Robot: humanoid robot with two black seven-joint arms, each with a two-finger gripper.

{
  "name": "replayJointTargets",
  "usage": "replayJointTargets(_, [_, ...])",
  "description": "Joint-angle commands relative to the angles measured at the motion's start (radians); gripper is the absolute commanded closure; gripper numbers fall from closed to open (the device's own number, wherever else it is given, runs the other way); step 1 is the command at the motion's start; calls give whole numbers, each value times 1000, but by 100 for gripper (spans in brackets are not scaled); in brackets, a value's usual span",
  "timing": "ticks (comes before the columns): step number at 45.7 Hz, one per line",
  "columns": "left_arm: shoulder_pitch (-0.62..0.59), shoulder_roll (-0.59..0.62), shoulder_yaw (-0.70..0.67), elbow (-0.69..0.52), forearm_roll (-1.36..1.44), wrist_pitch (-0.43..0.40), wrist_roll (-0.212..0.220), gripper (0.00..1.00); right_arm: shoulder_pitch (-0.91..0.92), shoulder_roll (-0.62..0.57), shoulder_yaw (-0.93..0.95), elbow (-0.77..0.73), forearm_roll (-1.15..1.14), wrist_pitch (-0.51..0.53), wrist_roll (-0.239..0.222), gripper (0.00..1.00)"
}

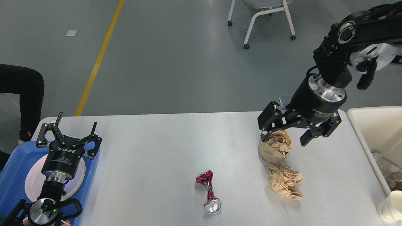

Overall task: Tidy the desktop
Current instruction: 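Move the right gripper from the bin down to the red can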

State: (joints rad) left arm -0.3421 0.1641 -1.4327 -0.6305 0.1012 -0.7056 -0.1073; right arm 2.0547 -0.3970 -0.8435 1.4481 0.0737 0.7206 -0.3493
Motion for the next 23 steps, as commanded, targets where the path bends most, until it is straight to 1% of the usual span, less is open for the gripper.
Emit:
replayJointTargets(1, [0,0,0,0,0,0,0,4,-135,56,93,-11,-3,-93,-5,0])
replayJointTargets(7, [0,0,0,-2,0,0,0,4,-257,159,155,-41,-5,-185,-34,0])
replayJointTargets(12, [0,0,0,0,0,0,0,4,-320,272,158,-92,-2,-269,-39,0])
replayJointTargets(15, [0,0,0,0,0,0,0,4,-358,326,156,-136,-2,-288,-39,0])
replayJointTargets(23, [0,0,0,0,0,0,0,4,-481,452,175,-305,-2,-293,-42,0])
